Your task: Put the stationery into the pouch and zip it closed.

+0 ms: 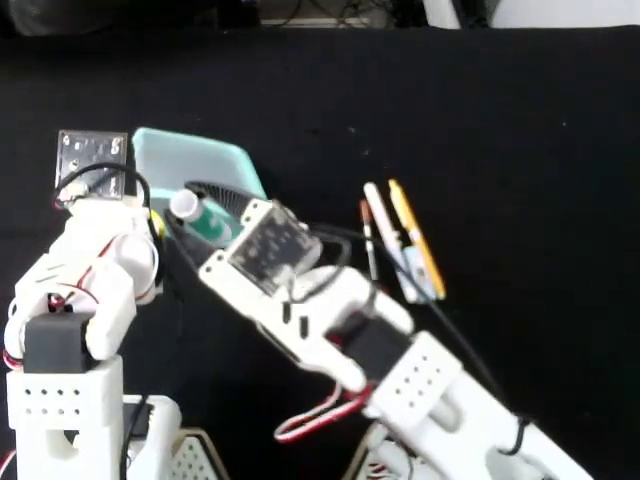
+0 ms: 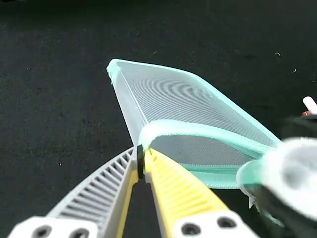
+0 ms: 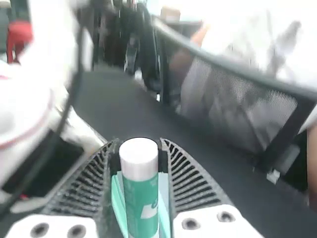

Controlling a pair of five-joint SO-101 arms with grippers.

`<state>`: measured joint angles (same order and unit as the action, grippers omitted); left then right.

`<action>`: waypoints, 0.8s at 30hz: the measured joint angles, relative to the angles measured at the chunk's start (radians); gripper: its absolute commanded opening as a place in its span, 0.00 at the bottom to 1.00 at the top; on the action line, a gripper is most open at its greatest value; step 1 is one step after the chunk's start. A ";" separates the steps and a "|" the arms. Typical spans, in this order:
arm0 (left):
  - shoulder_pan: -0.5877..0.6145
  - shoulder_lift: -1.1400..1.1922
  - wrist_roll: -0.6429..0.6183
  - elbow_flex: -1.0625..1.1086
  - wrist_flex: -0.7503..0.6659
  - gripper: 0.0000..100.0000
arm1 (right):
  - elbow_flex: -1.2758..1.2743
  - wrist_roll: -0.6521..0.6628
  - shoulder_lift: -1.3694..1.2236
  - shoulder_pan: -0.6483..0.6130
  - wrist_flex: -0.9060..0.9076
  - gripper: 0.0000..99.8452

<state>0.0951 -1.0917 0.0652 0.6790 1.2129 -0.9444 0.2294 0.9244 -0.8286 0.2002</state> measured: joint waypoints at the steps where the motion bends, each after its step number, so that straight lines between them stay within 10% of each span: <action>1: 0.000 0.000 0.000 0.000 0.000 0.03 | 0.000 0.000 0.014 -0.003 0.000 0.01; 24: 0.038 0.000 -0.002 0.000 0.000 0.03 | -0.008 -0.002 -0.255 0.069 -0.252 0.01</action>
<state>0.1335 -1.0917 0.0637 0.6790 1.2129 -0.9521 0.2279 0.6697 -0.7595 -0.0514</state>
